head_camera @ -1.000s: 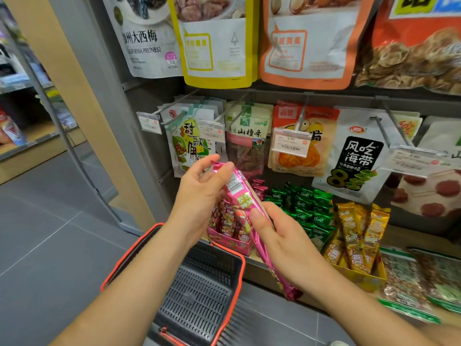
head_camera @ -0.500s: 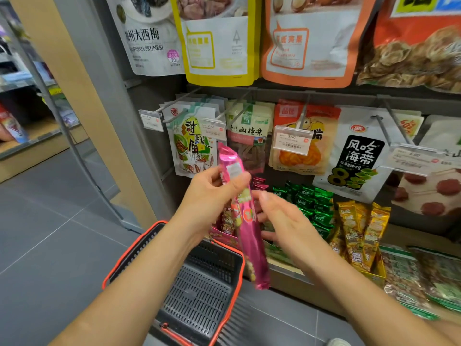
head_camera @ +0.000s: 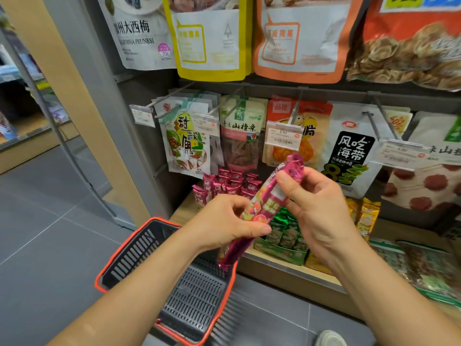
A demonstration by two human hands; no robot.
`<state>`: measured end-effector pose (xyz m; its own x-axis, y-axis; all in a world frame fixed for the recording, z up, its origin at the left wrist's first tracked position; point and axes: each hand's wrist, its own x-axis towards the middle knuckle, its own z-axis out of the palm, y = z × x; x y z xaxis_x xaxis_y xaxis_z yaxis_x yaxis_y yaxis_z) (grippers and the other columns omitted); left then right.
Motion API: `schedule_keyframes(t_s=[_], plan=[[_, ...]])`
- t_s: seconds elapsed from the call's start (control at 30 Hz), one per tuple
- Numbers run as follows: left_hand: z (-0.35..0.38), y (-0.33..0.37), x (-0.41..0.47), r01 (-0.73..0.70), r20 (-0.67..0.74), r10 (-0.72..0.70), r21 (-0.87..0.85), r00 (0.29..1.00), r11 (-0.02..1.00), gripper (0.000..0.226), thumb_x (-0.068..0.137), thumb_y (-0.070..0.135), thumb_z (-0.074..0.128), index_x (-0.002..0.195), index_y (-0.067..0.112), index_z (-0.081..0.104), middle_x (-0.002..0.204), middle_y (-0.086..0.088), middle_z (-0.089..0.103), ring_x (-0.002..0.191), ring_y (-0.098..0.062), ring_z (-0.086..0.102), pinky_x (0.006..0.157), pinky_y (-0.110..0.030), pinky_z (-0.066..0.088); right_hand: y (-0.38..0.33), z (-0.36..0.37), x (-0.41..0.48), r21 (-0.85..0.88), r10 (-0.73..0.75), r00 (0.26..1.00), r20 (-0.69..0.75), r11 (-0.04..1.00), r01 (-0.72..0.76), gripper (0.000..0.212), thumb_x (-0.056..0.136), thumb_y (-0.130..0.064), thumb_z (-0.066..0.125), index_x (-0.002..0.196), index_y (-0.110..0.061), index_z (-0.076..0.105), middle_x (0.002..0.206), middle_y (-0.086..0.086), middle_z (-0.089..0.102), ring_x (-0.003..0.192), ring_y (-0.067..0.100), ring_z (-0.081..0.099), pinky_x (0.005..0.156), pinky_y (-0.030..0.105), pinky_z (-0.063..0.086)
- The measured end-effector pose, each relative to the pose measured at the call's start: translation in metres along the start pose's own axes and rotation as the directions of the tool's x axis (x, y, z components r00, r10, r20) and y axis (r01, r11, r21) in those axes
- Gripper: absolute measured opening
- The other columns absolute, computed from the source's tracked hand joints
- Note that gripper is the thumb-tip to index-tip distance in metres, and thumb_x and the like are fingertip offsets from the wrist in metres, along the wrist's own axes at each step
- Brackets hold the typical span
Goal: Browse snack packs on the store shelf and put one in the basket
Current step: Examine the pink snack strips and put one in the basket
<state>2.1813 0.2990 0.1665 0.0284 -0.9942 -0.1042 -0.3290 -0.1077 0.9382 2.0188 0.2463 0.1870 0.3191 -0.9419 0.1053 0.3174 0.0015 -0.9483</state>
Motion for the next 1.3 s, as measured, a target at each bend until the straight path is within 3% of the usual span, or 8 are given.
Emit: schedule_keyframes(t_s=[0.2, 0.53, 0.7, 0.83, 0.93, 1.07, 1.2, 1.3], plan=[[-0.008, -0.008, -0.002, 0.065, 0.067, -0.060, -0.078, 0.996, 0.995, 0.022, 0.066, 0.022, 0.084, 0.085, 0.018, 0.074, 0.082, -0.002, 0.074, 0.074, -0.011, 0.066, 0.067, -0.019, 0.052, -0.008, -0.008, 0.000, 0.094, 0.023, 0.997, -0.077, 0.995, -0.016, 0.029, 0.069, -0.027, 0.072, 0.093, -0.011, 0.066, 0.079, -0.003, 0.067, 0.074, 0.007, 0.063, 0.072, 0.028, 0.056], [-0.047, -0.022, -0.007, 0.006, -0.131, -0.025, -0.144, 0.991, 0.990, 0.043, 0.059, 0.023, 0.082, 0.101, 0.020, 0.072, 0.093, -0.003, 0.075, 0.077, -0.011, 0.068, 0.064, -0.023, 0.055, -0.013, -0.032, 0.012, 0.183, 0.141, 0.977, -0.161, 0.977, -0.110, 0.006, 0.091, -0.020, 0.063, 0.086, -0.016, 0.064, 0.084, 0.001, 0.069, 0.092, 0.015, 0.065, 0.074, 0.028, 0.052], [-0.069, -0.020, -0.016, -0.035, -0.198, 0.039, 0.023, 0.979, 0.999, 0.052, 0.045, 0.029, 0.090, 0.094, 0.031, 0.075, 0.091, -0.002, 0.075, 0.076, -0.010, 0.065, 0.069, -0.023, 0.055, -0.013, -0.048, 0.015, -0.051, 0.308, 0.943, -0.125, 0.947, -0.316, 0.019, 0.085, -0.005, 0.061, 0.103, -0.006, 0.067, 0.098, 0.012, 0.068, 0.091, 0.024, 0.067, 0.059, 0.029, 0.056], [-0.077, -0.016, -0.021, -0.047, -0.121, 0.052, 0.045, 0.991, 0.998, 0.052, 0.046, 0.021, 0.090, 0.094, 0.032, 0.074, 0.097, -0.001, 0.074, 0.084, -0.011, 0.070, 0.068, -0.022, 0.056, -0.013, -0.057, 0.009, -0.467, 0.445, 0.889, 0.105, 0.812, -0.351, 0.018, 0.075, -0.022, 0.080, 0.092, -0.017, 0.077, 0.091, 0.014, 0.074, 0.063, 0.017, 0.068, 0.048, 0.023, 0.051], [-0.080, -0.016, -0.024, -0.016, -0.101, 0.011, -0.054, 0.995, 0.998, 0.056, 0.051, 0.009, 0.085, 0.101, 0.030, 0.075, 0.104, -0.004, 0.074, 0.092, -0.015, 0.070, 0.072, -0.023, 0.056, -0.012, -0.059, 0.005, -0.646, 0.556, 0.788, 0.264, 0.709, -0.284, 0.038, 0.063, -0.035, 0.082, 0.099, -0.025, 0.077, 0.095, 0.021, 0.072, 0.071, 0.030, 0.057, 0.058, 0.034, 0.051], [-0.083, -0.019, -0.026, -0.018, -0.038, 0.006, -0.344, 0.999, 0.939, 0.070, 0.050, 0.001, 0.091, 0.116, 0.013, 0.069, 0.113, -0.015, 0.071, 0.097, -0.024, 0.070, 0.076, -0.027, 0.056, -0.011, -0.061, 0.005, -0.686, 0.514, 0.804, 0.299, 0.702, -0.194, 0.042, 0.066, -0.026, 0.081, 0.108, -0.025, 0.074, 0.101, 0.009, 0.075, 0.098, 0.033, 0.067, 0.096, 0.045, 0.052], [-0.089, -0.022, -0.029, -0.007, 0.054, 0.033, -0.422, 0.998, 0.906, 0.076, 0.044, 0.019, 0.096, 0.115, 0.009, 0.070, 0.114, -0.018, 0.069, 0.100, -0.027, 0.068, 0.081, -0.030, 0.056, -0.009, -0.057, 0.002, -0.692, 0.537, 0.763, 0.360, 0.702, -0.168, 0.035, 0.080, -0.010, 0.075, 0.114, -0.016, 0.071, 0.104, 0.003, 0.075, 0.099, 0.022, 0.069, 0.086, 0.030, 0.054], [-0.090, -0.022, -0.030, 0.030, 0.088, 0.005, -0.396, 0.996, 0.918, 0.069, 0.050, 0.029, 0.095, 0.112, 0.008, 0.072, 0.105, -0.014, 0.072, 0.089, -0.019, 0.068, 0.078, -0.025, 0.056, -0.003, -0.054, 0.000, -0.730, 0.513, 0.794, 0.327, 0.670, -0.132, 0.032, 0.082, -0.009, 0.075, 0.113, -0.016, 0.071, 0.100, -0.001, 0.076, 0.097, 0.019, 0.069, 0.092, 0.033, 0.054]])
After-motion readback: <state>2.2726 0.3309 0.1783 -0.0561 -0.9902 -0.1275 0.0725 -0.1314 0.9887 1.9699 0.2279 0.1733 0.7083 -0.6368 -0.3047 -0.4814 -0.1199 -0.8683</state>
